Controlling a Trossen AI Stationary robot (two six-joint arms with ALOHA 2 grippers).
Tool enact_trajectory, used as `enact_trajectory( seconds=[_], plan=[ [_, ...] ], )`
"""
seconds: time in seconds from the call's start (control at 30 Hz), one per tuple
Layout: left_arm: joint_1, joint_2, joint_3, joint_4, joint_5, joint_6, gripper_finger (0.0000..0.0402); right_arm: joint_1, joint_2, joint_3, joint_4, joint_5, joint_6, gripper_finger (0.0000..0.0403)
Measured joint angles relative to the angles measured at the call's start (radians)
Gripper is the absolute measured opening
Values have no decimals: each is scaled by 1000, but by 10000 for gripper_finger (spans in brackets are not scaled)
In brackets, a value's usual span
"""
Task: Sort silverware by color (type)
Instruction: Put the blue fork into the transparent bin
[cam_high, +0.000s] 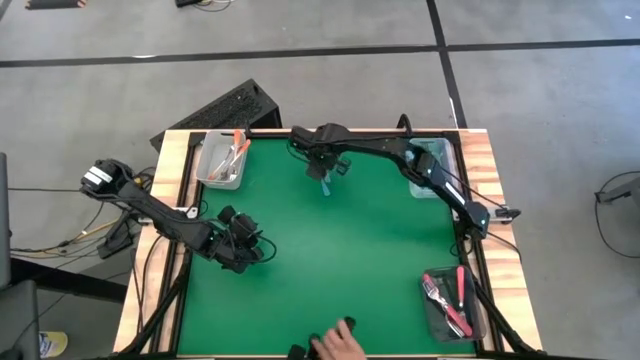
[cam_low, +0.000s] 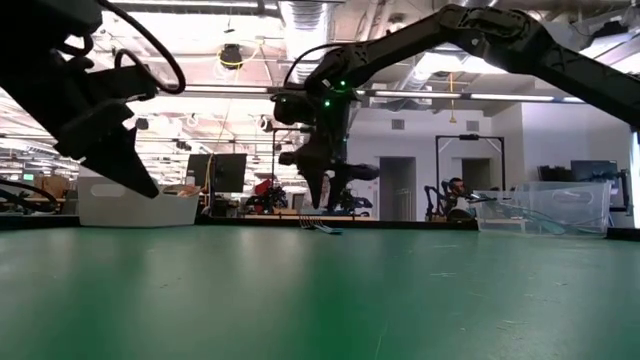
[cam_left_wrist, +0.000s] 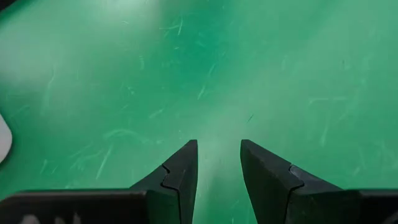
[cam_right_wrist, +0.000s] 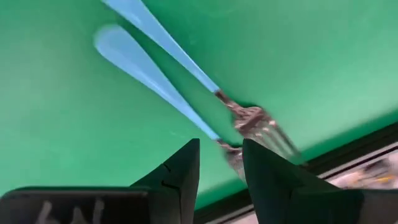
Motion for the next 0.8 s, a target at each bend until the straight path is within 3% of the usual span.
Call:
enact_trajectory(
  seconds=[0.23,0.47,0.63,0.8],
  plan=[
    [0,0,0,2,-35,1,110,-21,0,-26,20,-7,-215,144],
    [0,0,0,2,-70,3,110,-60,0,-26,27,-2,-267,137],
    [0,0,0,2,-71,5,110,-110,0,-25,31,-230,-202,131],
    [2,0,0,0,-98,22,110,-145,0,-25,32,-368,-214,128]
  ],
)
